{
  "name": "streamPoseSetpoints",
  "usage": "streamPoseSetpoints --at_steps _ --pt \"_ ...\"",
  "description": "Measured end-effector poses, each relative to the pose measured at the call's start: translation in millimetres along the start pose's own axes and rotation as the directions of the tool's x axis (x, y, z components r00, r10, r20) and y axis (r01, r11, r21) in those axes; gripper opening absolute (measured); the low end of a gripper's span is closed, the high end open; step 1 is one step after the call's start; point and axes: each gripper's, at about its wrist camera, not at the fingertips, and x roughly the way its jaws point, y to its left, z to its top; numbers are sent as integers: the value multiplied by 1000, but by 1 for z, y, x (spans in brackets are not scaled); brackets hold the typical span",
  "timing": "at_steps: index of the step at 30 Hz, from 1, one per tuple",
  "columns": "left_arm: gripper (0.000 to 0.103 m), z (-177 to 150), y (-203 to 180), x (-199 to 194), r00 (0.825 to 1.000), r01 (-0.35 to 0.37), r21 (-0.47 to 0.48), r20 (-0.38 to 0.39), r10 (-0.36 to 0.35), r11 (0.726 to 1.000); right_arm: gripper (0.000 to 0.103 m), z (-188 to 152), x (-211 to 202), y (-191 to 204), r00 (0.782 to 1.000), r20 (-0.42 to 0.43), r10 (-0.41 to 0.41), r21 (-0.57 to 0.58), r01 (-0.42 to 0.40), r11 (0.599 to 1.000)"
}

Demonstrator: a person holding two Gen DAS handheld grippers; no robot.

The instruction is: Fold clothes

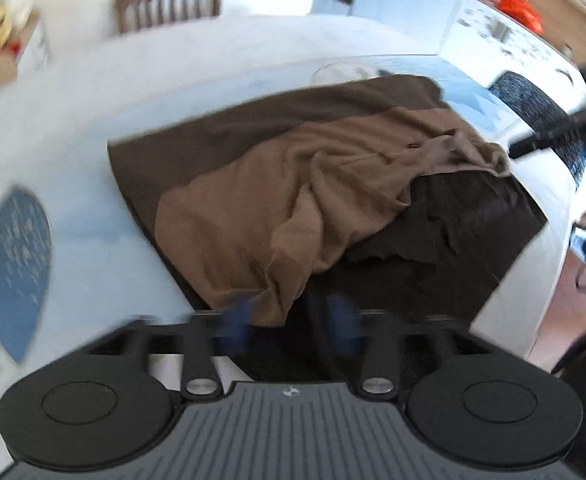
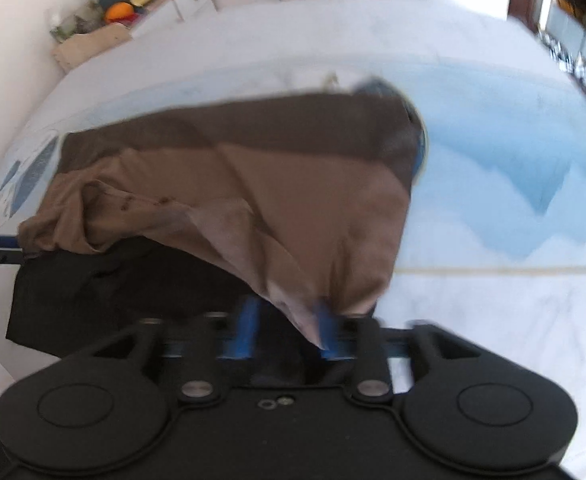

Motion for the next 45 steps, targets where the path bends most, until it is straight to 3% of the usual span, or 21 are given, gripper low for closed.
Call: streamPoseSetpoints --at_steps 2,7,15,18,20,21,22,23,28,31,35,40,42,44,45 --pt "78 8 -5 -6 999 8 41 38 -9 999 103 4 -11 9 999 41 -4 -48 6 999" --pt "78 45 -5 22 999 50 44 18 -51 998 103 26 -5 25 999 45 18 -146 -12 989" --pt "78 81 -6 79 994 86 -1 -63 -86 996 103 52 49 34 997 -48 65 -250 -75 965" --pt "77 82 -8 92 985 140 -37 -98 -143 989 103 53 63 41 995 -78 59 -294 -80 953" --pt "68 79 -12 95 981 162 -38 -107 -165 986 103 52 69 43 993 -101 64 -302 -91 949" --pt "55 78 -15 95 981 158 -26 -111 -160 987 103 51 70 43 992 -109 67 -305 -98 947" --pt "33 77 -17 96 981 153 -16 -115 -154 988 103 51 70 44 992 -113 64 -306 -96 947" --pt "24 76 -19 96 982 150 -10 -118 -151 989 103 50 70 44 991 -118 60 -308 -94 947" --pt "8 68 -27 86 986 146 8 -88 -145 989 103 46 57 43 993 -100 66 -305 -93 948" --pt "4 61 -33 70 984 168 28 -56 -167 985 103 38 37 46 992 -81 94 -313 -115 943" --pt "3 41 -42 45 970 239 39 -47 -238 970 103 16 6 44 984 -87 154 -324 -174 930" --pt "4 13 -49 38 955 288 10 -80 -286 958 103 -27 3 39 973 -177 149 -313 -199 929" --pt "5 10 -52 37 967 247 34 -77 -244 968 103 -40 9 43 970 -213 120 -317 -185 930" --pt "12 14 -58 39 982 178 89 -81 -171 980 103 -43 6 48 984 -160 78 -340 -129 931" --pt "26 16 -59 40 986 154 113 -78 -145 982 103 -42 2 50 991 -118 66 -353 -104 930"
